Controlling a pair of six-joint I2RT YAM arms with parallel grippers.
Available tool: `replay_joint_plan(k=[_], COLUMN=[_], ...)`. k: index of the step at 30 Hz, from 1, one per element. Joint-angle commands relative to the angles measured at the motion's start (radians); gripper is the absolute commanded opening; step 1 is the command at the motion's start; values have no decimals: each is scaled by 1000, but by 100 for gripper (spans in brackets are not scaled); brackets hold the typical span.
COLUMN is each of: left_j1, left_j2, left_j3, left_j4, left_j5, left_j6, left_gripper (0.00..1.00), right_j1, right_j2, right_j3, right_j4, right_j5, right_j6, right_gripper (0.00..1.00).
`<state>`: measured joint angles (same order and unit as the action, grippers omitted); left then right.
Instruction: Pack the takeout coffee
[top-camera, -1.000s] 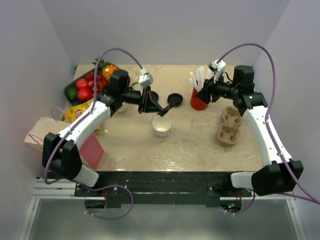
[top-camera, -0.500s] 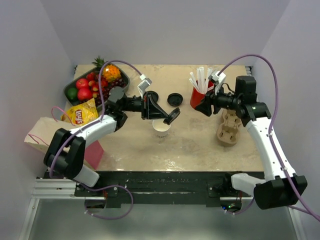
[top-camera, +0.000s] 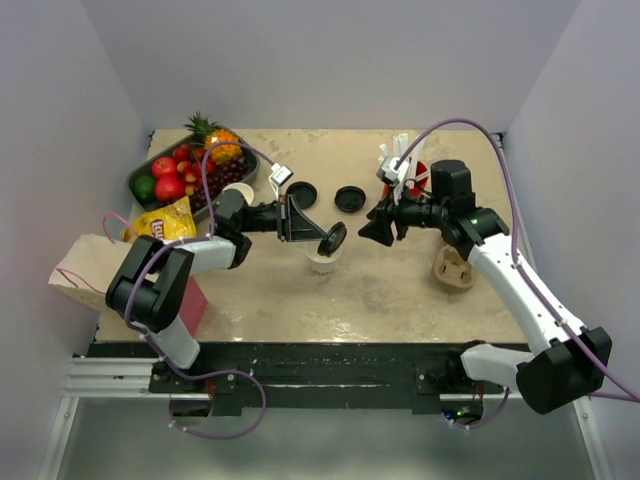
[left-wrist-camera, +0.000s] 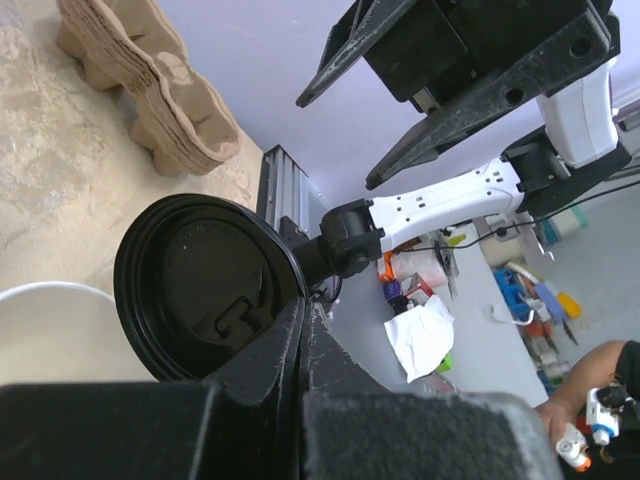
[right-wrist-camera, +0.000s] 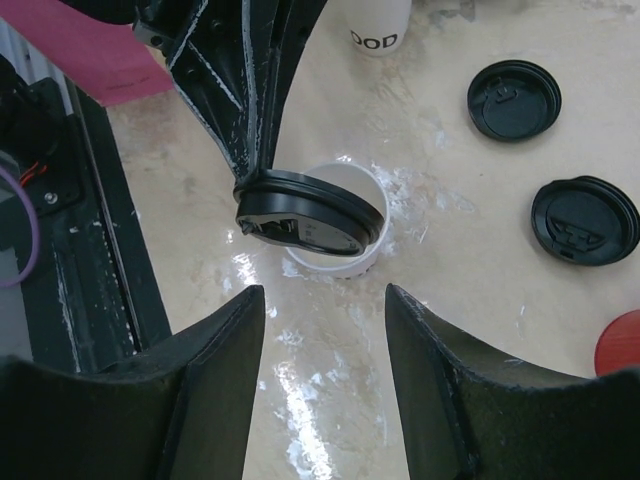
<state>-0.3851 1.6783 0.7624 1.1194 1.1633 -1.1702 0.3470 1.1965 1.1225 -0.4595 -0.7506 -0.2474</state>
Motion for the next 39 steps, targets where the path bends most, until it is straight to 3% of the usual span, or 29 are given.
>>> replay_joint_plan(k=[1, 11, 21, 32, 39], left_j1=[18, 83, 91, 109, 109], left_j2=[23, 142, 146, 110, 81], left_j3=[-5, 12, 14, -8, -15], left_j4=[111, 169, 165, 76, -9], left_j5=[-17, 13, 4, -1, -2], left_j6=[-51, -137, -137, -74, 6], left_gripper=[0, 0, 0, 16, 19], right_j1=[21, 41, 58, 84, 99], right_j2=[49, 185, 221, 271, 262], right_j3=[3, -12, -19, -70, -102], right_j4=[85, 193, 243, 268, 311], right_j5=[7, 45, 54, 89, 103], right_j6=[-21, -47, 14, 49, 86], right_gripper=[54, 55, 56, 57, 57])
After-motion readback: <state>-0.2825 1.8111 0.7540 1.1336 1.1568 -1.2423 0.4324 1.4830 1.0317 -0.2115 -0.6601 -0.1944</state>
